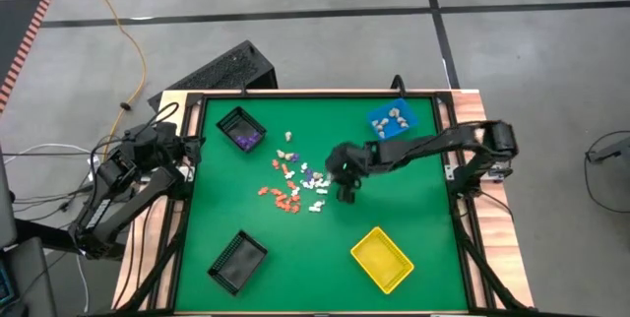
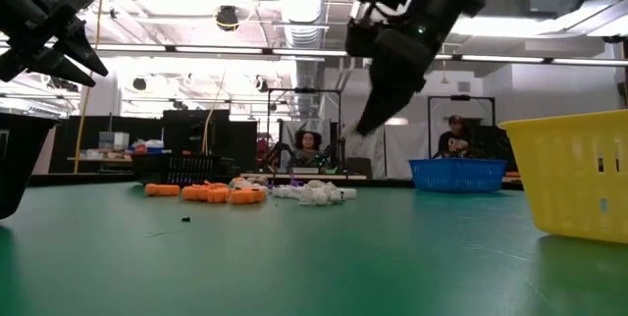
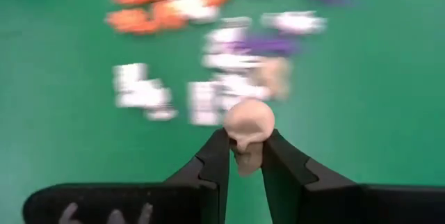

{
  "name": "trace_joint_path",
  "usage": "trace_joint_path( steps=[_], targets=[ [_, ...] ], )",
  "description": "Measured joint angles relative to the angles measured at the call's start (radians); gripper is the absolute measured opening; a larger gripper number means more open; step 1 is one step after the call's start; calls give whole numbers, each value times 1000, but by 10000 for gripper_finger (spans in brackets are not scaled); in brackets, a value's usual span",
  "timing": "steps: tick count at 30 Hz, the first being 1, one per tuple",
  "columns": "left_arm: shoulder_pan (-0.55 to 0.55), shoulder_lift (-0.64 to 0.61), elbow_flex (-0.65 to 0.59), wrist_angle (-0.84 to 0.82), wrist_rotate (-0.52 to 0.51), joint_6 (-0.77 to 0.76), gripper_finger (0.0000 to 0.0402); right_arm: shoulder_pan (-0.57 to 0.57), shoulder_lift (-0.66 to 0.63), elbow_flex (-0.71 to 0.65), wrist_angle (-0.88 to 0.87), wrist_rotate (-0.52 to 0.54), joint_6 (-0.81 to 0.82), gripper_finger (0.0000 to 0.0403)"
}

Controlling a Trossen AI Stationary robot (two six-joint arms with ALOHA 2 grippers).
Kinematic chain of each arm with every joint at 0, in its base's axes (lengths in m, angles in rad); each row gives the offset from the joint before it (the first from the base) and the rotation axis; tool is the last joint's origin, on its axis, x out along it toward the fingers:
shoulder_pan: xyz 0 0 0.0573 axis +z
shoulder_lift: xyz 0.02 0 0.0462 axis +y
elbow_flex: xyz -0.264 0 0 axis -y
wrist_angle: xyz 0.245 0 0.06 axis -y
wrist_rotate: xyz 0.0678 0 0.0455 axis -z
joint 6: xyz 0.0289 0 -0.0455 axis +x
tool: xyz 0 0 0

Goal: Sort Halloween decoration
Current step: Put the skull toy into the blue basket

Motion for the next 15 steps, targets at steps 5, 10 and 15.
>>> trace_joint_path(
  steps=[5,10,15],
  targets=[
    [0,0,0,0,0,0,143,-145,-115,1,-201,161,31,93],
    [0,0,0,0,0,0,143,-303,-187,1,-389,238,107,94],
    [0,0,0,0,0,0,143,-447,-194,-7,-461,269,127,95]
  ],
)
